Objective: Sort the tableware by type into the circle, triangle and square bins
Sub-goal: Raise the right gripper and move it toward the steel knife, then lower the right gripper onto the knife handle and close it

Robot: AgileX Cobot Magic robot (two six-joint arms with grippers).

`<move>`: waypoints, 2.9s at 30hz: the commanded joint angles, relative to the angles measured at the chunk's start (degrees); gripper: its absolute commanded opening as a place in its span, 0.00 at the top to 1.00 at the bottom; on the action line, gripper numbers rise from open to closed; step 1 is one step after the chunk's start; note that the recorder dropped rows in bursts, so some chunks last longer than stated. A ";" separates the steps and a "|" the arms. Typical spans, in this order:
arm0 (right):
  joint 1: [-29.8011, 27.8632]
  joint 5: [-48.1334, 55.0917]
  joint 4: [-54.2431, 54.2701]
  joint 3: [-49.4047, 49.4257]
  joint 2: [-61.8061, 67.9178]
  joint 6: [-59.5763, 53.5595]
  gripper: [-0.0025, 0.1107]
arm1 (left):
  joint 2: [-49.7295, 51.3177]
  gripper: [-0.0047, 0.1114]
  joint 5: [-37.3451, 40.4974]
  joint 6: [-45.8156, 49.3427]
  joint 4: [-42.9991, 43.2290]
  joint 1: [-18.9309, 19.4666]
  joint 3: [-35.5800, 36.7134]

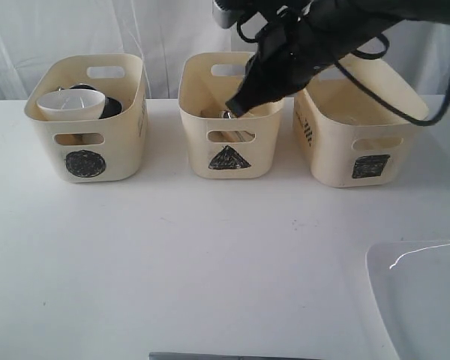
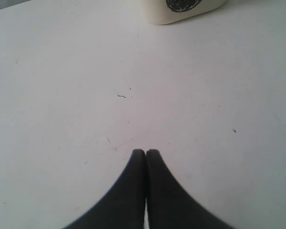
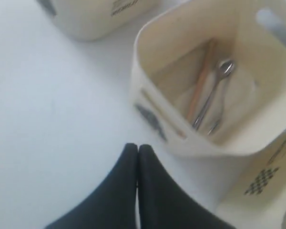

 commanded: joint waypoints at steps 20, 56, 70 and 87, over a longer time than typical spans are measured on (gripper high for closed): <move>17.00 8.86 -31.07 12.48 -4.88 25.07 0.98 | -0.22 0.96 0.12 0.05 -0.50 0.08 0.12; 24.41 13.25 -40.45 10.35 8.40 34.19 0.61 | -0.22 0.96 0.15 0.05 -0.27 0.08 0.12; 24.66 -4.87 -14.35 23.69 -12.92 21.25 0.86 | -0.22 0.96 0.15 0.05 -0.27 0.08 0.12; 25.08 10.46 -8.07 31.68 -9.37 -4.38 0.58 | -0.22 0.96 0.15 0.05 -0.27 0.08 0.12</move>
